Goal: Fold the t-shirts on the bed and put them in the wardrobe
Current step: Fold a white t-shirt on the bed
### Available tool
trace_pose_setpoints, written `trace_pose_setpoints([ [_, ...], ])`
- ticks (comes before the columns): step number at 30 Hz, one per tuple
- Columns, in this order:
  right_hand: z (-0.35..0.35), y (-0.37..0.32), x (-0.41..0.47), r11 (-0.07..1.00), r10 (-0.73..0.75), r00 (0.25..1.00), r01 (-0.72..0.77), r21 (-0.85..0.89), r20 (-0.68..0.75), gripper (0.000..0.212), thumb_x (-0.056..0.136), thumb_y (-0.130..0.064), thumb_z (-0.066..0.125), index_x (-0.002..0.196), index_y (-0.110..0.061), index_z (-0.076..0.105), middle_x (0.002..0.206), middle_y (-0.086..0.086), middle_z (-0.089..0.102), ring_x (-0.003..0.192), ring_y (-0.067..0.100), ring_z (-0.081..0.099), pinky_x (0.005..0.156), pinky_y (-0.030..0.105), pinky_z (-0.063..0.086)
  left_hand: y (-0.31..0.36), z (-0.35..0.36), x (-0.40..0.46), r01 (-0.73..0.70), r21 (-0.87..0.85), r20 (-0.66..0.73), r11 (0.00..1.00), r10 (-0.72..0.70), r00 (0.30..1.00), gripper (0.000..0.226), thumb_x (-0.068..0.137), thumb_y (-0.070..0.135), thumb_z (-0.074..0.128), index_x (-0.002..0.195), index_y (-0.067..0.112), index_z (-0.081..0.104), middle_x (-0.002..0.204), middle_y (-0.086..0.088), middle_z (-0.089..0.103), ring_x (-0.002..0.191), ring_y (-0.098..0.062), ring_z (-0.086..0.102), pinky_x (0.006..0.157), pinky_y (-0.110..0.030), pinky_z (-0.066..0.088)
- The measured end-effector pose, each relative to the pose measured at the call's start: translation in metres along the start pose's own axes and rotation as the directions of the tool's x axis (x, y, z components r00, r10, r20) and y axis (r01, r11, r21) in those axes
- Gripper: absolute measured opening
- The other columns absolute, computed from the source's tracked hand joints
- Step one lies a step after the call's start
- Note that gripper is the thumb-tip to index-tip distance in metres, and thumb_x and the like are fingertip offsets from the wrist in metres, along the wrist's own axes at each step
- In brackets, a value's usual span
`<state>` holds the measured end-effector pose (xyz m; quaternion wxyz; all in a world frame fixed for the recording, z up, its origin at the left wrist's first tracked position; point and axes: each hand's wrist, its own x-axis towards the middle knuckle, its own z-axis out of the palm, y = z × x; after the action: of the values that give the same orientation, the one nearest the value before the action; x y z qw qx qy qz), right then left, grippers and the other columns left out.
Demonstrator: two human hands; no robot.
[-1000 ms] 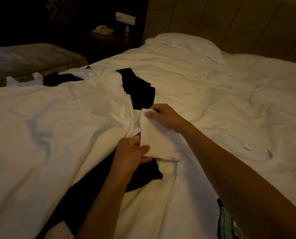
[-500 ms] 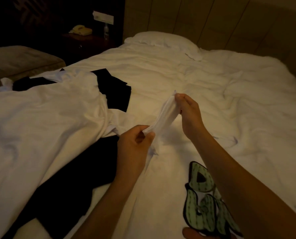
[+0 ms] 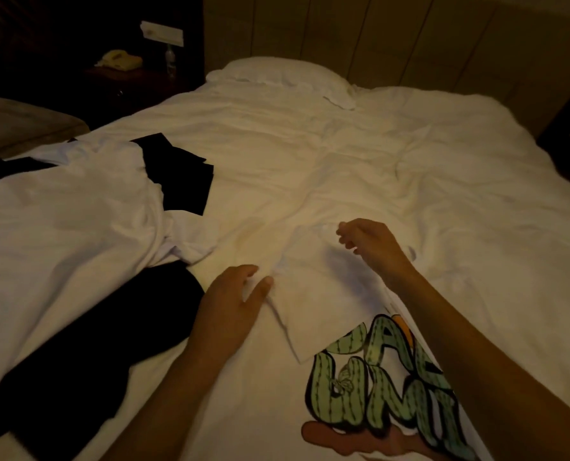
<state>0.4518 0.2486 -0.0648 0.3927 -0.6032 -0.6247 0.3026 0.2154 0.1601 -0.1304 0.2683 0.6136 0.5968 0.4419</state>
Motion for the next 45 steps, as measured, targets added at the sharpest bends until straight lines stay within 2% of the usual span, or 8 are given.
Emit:
trace_pose_setpoints([
  [5, 0.045, 0.002, 0.037, 0.885, 0.104, 0.985, -0.030, -0.465, 0.135, 0.058, 0.098, -0.047, 0.050, 0.088, 0.008, 0.065, 0.089, 0.023, 0.063, 0.085, 0.034, 0.060, 0.071, 0.036, 0.041, -0.019, 0.007, 0.009, 0.107, 0.091, 0.038, 0.990, -0.111, 0.993, 0.032, 0.093, 0.052, 0.054, 0.100, 0.023, 0.067, 0.091, 0.007, 0.067, 0.087, -0.014, 0.063, 0.075, -0.028, 0.047],
  [11, 0.075, 0.015, 0.065, 0.830, 0.126, 0.989, -0.066, -0.553, 0.072, 0.039, 0.089, -0.051, 0.054, 0.079, -0.013, 0.061, 0.090, 0.007, 0.061, 0.093, 0.032, 0.063, 0.072, 0.030, 0.040, -0.025, 0.012, 0.021, 0.097, 0.300, 0.109, 0.949, -0.135, 0.985, 0.047, 0.086, 0.068, 0.049, 0.068, 0.025, 0.050, 0.066, 0.008, 0.055, 0.069, -0.015, 0.057, 0.060, -0.030, 0.039],
  [17, 0.090, 0.023, 0.063, 0.784, -0.041, 0.999, 0.031, -0.620, -0.002, 0.041, 0.096, -0.048, 0.049, 0.070, -0.016, 0.053, 0.085, 0.007, 0.060, 0.093, 0.031, 0.061, 0.068, 0.031, 0.034, -0.036, 0.007, 0.028, 0.116, 0.118, 0.100, 0.986, -0.128, 0.987, 0.060, 0.075, 0.064, 0.054, 0.055, 0.010, 0.039, 0.056, -0.014, 0.044, 0.053, -0.024, 0.047, 0.057, -0.038, 0.040],
  [21, 0.095, 0.022, 0.051, 0.724, -0.065, 0.996, 0.002, -0.689, -0.066, 0.036, 0.098, -0.048, 0.046, 0.105, -0.017, 0.064, 0.104, 0.009, 0.067, 0.101, 0.029, 0.060, 0.076, 0.035, 0.041, -0.040, 0.006, 0.026, 0.150, 0.046, 0.063, 0.988, -0.153, 0.986, 0.035, 0.084, 0.050, 0.070, 0.070, 0.018, 0.068, 0.070, 0.003, 0.067, 0.073, -0.017, 0.064, 0.072, -0.034, 0.051],
  [28, 0.064, 0.010, -0.024, 0.678, -0.170, 0.984, 0.079, -0.731, -0.051, 0.040, 0.101, -0.036, 0.042, 0.135, -0.017, 0.054, 0.132, 0.009, 0.057, 0.119, 0.028, 0.050, 0.099, 0.040, 0.037, -0.025, 0.002, 0.008, 0.026, 0.014, -0.053, 1.000, -0.025, 0.998, 0.028, 0.094, 0.045, 0.056, 0.110, 0.024, 0.067, 0.101, 0.006, 0.067, 0.093, -0.015, 0.063, 0.084, -0.029, 0.049],
  [33, 0.048, 0.031, -0.080, 0.671, -0.155, 0.988, 0.099, -0.734, -0.008, 0.055, 0.094, -0.042, 0.031, 0.117, -0.006, 0.065, 0.115, 0.016, 0.065, 0.107, 0.036, 0.058, 0.091, 0.041, 0.047, -0.003, 0.004, -0.005, -0.248, 0.280, 0.240, 0.927, 0.182, 0.953, 0.072, 0.092, 0.061, 0.024, 0.148, 0.019, 0.041, 0.151, -0.004, 0.043, 0.139, -0.018, 0.036, 0.112, -0.024, 0.024],
  [37, 0.039, 0.046, -0.104, 0.633, -0.004, 0.998, 0.051, -0.772, 0.063, 0.071, 0.094, -0.051, 0.017, 0.146, -0.010, 0.044, 0.153, 0.018, 0.037, 0.143, 0.036, 0.031, 0.116, 0.046, 0.025, 0.001, 0.016, -0.011, -0.441, 0.510, 0.501, 0.739, 0.162, 0.850, 0.094, 0.079, 0.066, -0.004, 0.152, 0.020, 0.033, 0.159, -0.002, 0.031, 0.148, -0.017, 0.021, 0.119, -0.033, 0.012],
  [45, -0.018, 0.052, -0.130, 0.696, -0.005, 0.996, -0.064, -0.715, -0.094, 0.064, 0.100, -0.046, 0.023, 0.153, -0.011, 0.029, 0.161, 0.012, 0.023, 0.150, 0.027, 0.015, 0.121, 0.036, 0.008, 0.038, 0.027, -0.010, -0.437, 0.622, 0.528, 0.650, 0.065, 0.847, 0.080, 0.089, 0.064, 0.004, 0.154, 0.022, 0.027, 0.161, -0.005, 0.025, 0.148, -0.020, 0.021, 0.119, -0.037, 0.011],
])
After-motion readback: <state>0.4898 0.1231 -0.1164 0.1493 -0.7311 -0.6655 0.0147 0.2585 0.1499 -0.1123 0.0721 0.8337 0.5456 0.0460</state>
